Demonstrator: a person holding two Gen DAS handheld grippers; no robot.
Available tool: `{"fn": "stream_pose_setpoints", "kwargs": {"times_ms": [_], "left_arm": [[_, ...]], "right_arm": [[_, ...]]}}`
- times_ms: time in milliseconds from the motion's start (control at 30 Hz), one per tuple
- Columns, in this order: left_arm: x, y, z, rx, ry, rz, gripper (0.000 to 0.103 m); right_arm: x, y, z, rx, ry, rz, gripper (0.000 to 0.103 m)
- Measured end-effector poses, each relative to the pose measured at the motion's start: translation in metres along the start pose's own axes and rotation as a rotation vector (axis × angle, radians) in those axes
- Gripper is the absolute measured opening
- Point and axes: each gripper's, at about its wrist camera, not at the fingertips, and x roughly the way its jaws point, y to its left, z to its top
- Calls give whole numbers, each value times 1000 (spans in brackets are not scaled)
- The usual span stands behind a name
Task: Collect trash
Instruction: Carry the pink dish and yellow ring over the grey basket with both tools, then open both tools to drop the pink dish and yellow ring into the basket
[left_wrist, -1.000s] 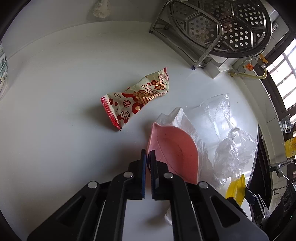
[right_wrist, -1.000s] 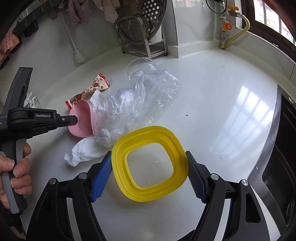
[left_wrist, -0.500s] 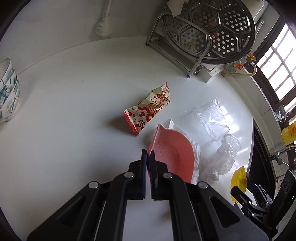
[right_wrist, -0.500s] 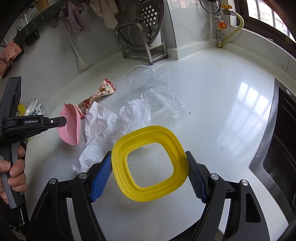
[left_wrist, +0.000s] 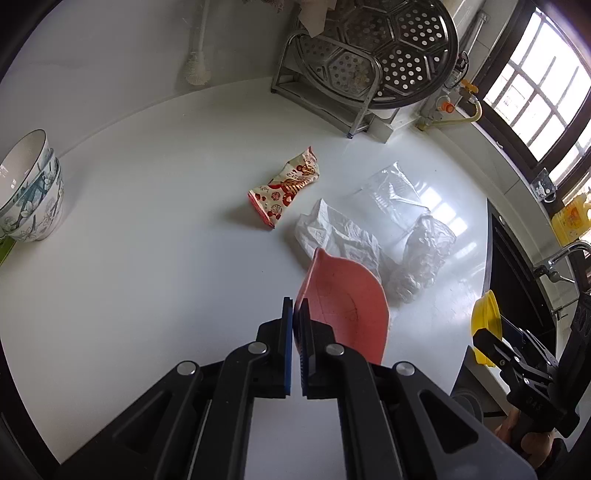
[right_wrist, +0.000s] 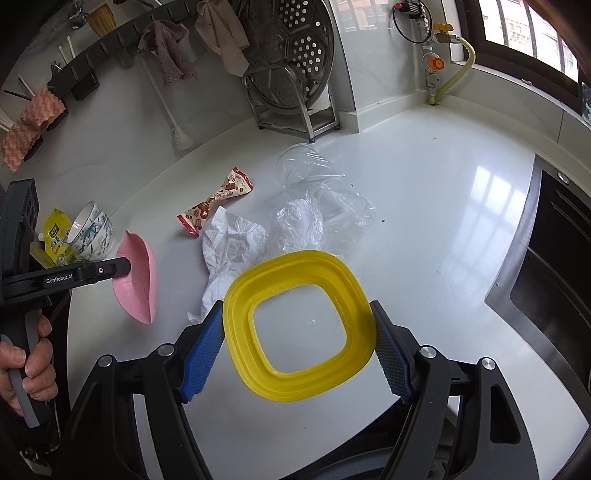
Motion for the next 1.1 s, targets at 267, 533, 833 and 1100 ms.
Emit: {"fn": "stream_pose_setpoints", "kwargs": {"times_ms": [267, 533, 833, 1100], "left_arm": [[-32, -45, -38, 77, 1, -60, 4], [-50, -111, -88, 186, 51, -146, 4], [-38, -186, -150, 320, 136, -212, 4], [-10, -230, -197, 407, 231, -197, 4]], "right_arm": [[-49, -7, -42, 40, -15, -18, 73], [-109, -39, -106, 122, 5, -81, 73], [-146, -86, -176, 240, 64, -148, 73], [-137, -113, -209, 303, 129, -167, 73]]}}
